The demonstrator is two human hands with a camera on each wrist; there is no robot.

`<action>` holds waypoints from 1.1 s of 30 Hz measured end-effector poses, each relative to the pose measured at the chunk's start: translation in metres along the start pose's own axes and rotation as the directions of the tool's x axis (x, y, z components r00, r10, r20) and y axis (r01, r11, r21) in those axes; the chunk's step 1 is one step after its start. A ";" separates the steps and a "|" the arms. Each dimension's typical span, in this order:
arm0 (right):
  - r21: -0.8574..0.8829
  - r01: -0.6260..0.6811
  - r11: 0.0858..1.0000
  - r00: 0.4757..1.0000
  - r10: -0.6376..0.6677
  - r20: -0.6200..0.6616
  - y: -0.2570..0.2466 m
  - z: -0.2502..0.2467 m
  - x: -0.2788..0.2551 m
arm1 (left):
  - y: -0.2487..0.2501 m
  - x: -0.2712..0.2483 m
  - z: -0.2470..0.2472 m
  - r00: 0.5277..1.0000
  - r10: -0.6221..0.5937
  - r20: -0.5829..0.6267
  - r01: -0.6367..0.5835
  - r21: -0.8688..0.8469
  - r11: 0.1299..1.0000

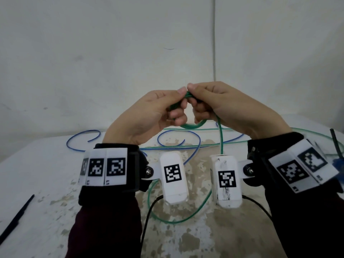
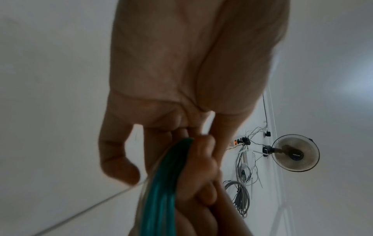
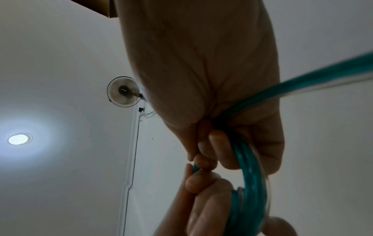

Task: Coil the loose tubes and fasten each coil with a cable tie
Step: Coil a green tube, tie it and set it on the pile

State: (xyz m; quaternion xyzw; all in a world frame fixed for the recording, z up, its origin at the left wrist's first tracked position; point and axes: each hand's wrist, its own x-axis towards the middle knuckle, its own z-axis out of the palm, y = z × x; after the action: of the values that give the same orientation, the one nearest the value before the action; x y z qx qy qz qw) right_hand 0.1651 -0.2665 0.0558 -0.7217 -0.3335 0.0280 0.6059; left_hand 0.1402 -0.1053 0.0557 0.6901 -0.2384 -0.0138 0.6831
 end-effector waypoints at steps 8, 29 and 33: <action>0.195 0.042 0.980 0.998 -0.030 -0.061 0.000 -0.005 0.002 | 0.000 0.009 0.004 0.989 0.107 -0.102 -0.121 -0.136 0.983; 0.164 0.043 0.986 0.997 -0.052 0.051 -0.003 -0.004 -0.004 | -0.002 0.010 0.002 0.953 0.202 -0.225 -0.240 -0.154 0.959; 0.060 0.090 0.994 0.996 -0.091 0.024 0.002 -0.011 -0.007 | 0.000 0.011 0.005 0.938 0.199 -0.283 -0.263 -0.209 0.942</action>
State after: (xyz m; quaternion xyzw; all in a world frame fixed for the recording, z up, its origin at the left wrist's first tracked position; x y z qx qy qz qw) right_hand 0.1653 -0.2792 0.0545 -0.6874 -0.3729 0.0199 0.6229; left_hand 0.1482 -0.1135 0.0591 0.5639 -0.2239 0.1281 0.7846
